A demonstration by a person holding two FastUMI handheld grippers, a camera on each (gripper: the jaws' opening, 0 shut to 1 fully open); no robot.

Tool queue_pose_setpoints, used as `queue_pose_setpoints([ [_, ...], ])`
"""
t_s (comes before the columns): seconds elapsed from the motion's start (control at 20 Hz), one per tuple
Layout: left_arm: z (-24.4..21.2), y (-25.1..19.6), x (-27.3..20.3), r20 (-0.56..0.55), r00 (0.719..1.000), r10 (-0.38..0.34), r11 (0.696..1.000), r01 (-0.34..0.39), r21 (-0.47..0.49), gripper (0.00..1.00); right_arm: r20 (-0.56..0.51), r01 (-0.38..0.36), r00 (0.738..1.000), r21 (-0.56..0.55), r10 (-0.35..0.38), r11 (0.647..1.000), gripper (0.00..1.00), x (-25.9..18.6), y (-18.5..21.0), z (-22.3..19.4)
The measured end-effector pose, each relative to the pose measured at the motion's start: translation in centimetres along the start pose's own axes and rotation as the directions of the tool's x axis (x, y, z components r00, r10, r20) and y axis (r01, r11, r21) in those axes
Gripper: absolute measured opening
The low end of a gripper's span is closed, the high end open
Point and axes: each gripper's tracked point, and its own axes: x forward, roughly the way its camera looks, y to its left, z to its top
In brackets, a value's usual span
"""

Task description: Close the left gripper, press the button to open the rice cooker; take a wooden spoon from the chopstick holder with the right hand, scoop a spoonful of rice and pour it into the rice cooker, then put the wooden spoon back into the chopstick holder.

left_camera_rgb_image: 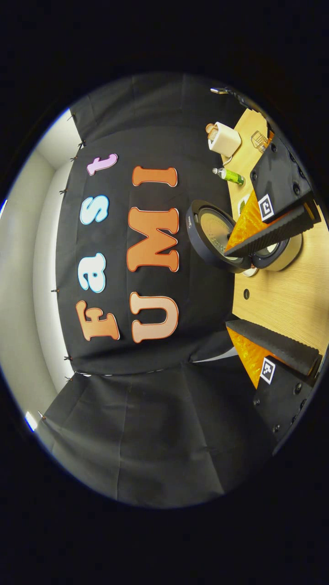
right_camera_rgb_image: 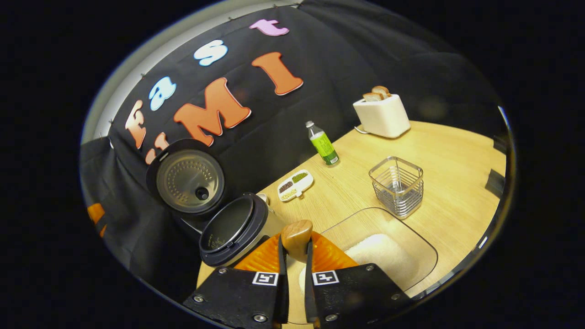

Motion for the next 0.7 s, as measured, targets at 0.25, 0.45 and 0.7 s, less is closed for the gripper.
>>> queue_pose_setpoints([
  [0.25,0.3,0.2,0.0,0.008,1.000,0.009,1.000,-0.009,0.000,0.88,-0.074,-0.022,0.996,0.292,0.046,0.956,0.13,0.1,-1.6,-0.6],
  [0.45,0.2,0.1,-0.2,0.006,1.000,0.012,1.000,-0.012,-0.006,0.88,-0.109,-0.027,0.990,0.450,0.085,0.892,0.17,0.3,-2.4,-1.3],
  [0.7,0.5,0.0,-0.5,0.009,1.000,0.011,1.000,-0.011,-0.018,0.88,-0.110,-0.030,0.986,0.609,0.122,0.793,0.13,-0.1,-4.1,-1.1],
])
